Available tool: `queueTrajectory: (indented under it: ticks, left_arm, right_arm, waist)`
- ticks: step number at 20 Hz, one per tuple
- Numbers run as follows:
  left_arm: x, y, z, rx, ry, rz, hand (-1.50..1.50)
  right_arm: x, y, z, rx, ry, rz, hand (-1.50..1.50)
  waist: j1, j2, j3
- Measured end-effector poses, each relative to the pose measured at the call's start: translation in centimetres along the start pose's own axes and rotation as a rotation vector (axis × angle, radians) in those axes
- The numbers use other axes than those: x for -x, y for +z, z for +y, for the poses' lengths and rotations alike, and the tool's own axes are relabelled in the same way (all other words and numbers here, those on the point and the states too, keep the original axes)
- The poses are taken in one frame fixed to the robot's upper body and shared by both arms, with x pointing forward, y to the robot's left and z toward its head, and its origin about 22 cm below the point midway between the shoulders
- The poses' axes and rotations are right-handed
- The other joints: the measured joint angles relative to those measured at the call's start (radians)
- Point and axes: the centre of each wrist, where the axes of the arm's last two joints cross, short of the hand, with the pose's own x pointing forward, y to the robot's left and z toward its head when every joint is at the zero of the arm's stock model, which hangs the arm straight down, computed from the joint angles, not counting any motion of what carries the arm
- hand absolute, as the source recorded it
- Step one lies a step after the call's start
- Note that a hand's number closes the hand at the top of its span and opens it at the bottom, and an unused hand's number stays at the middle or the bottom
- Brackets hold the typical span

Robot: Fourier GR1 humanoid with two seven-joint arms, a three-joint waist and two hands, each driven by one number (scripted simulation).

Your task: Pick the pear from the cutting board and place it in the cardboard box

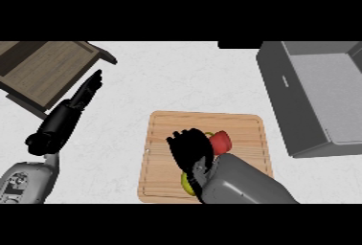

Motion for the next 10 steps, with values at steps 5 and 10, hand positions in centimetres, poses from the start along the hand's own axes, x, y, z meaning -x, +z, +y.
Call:
queueTrajectory:
  ticks: [5,10]
  left_arm:
    - [0.0,0.5,0.2,0.009,0.009,-0.003,0.00]
    - [-0.5,0.0,-0.1,0.001,0.002,-0.004,0.00]
  right_arm:
    - [0.1,-0.8,1.1,-0.012,0.001,0.028,-1.50]
    - [0.9,-1.4,1.6,-0.035,0.013,0.006,1.50]
  waist:
    - [0.001,0.000,0.000]
    - [0.001,0.000,0.000]
